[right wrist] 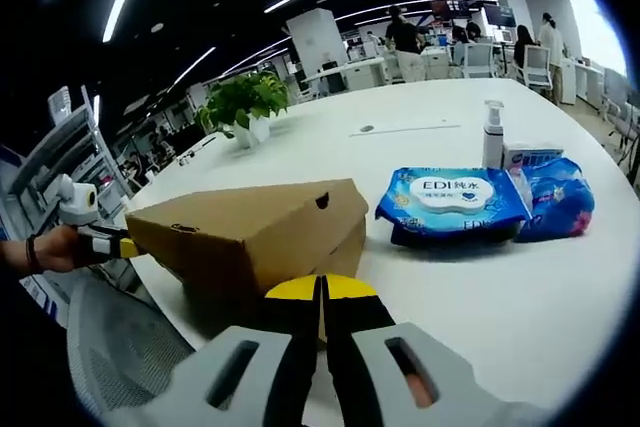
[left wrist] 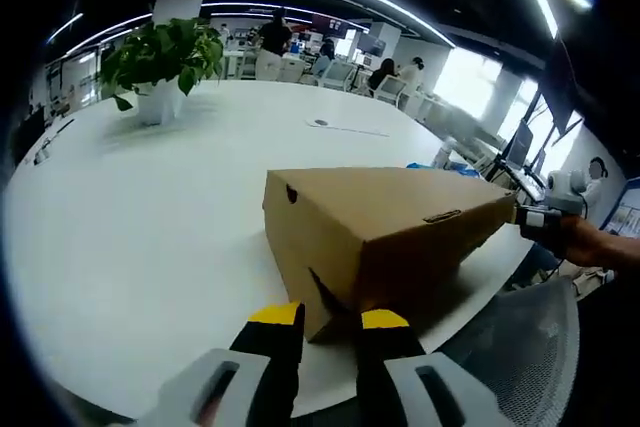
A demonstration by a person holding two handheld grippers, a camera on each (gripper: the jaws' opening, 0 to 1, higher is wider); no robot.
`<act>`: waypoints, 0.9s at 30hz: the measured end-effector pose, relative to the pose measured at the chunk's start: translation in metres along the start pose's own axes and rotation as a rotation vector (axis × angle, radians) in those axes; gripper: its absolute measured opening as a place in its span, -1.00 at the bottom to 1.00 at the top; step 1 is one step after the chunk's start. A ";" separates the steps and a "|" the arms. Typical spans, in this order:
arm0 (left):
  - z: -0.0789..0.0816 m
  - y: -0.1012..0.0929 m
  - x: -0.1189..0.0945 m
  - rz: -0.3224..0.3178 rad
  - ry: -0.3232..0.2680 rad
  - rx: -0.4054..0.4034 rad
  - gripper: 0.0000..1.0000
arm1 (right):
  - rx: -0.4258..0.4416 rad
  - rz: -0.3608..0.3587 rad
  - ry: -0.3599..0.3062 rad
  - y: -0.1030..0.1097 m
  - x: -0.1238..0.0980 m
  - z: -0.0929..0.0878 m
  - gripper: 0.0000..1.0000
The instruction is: Operate the shoe box by opening the lid, removing the specified soft item, and placing it in the target area until the item is outside and the box remains undamaged.
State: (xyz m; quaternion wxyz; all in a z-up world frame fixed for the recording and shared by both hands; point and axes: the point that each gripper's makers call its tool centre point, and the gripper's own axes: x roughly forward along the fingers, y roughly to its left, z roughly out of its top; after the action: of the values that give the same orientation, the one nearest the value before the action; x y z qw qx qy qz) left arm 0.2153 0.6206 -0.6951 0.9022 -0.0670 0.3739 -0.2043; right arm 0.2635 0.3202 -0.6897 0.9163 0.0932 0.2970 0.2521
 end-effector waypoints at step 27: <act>0.023 0.008 -0.020 -0.020 -0.097 -0.165 -0.39 | 0.212 0.088 -0.103 0.014 -0.015 0.014 -0.68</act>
State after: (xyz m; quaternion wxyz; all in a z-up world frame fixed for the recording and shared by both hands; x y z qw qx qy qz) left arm 0.2213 0.6353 -0.6683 0.9086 -0.1546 0.3446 -0.1783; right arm 0.2557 0.3243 -0.6660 0.9034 0.2151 0.2703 0.2540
